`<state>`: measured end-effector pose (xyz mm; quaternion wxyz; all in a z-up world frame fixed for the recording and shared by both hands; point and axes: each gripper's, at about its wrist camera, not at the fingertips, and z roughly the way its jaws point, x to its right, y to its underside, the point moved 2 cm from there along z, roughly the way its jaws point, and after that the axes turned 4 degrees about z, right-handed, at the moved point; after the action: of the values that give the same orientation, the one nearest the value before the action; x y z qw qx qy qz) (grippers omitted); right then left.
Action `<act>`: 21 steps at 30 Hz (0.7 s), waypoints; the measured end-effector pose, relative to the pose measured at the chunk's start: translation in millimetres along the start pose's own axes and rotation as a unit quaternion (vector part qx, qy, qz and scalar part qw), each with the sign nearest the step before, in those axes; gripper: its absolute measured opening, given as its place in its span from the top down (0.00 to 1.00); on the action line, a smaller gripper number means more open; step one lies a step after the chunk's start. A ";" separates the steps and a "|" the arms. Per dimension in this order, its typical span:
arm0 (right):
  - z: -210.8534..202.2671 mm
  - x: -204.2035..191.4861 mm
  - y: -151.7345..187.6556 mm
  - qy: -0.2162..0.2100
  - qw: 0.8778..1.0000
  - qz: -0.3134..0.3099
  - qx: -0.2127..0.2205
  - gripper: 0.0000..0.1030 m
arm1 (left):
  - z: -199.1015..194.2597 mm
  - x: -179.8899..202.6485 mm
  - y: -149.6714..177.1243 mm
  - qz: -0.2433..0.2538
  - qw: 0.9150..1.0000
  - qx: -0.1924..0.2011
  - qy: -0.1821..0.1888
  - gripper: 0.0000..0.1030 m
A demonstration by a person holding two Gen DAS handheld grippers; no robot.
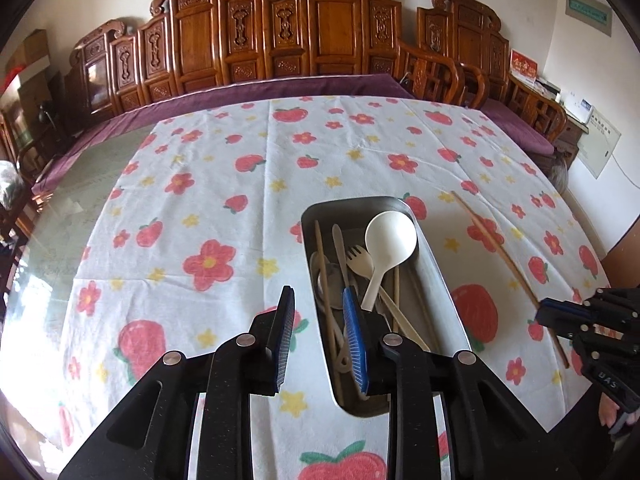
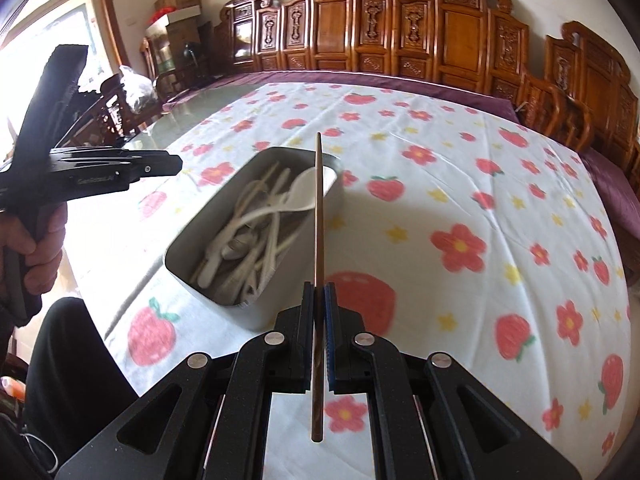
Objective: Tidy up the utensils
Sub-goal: 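Carry the ladle over the metal tray, lower it in, open the left tool, then lower the wooden chopstick into the metal tray and open the right tool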
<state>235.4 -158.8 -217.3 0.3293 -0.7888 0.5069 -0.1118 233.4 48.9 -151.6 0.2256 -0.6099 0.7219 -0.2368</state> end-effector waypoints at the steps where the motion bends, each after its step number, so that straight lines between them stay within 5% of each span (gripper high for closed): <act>1: 2.6 -2.8 -2.1 -0.002 1.000 -0.001 -0.001 0.94 | -2.8 -2.0 0.5 -0.001 1.000 0.003 -0.001 0.77; 7: 24.1 -19.5 -15.6 -0.015 1.000 0.000 -0.012 0.94 | -14.3 -14.3 4.5 -0.006 1.000 0.011 -0.005 0.75; 21: 72.5 -43.5 -33.4 -0.044 0.998 0.025 -0.049 0.94 | -11.4 -39.6 24.7 -0.040 0.999 0.003 -0.006 0.45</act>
<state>276.5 -82.3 -244.3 0.3151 -0.7952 0.5162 -0.0439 213.5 92.4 -156.4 0.2220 -0.6385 0.6952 -0.2442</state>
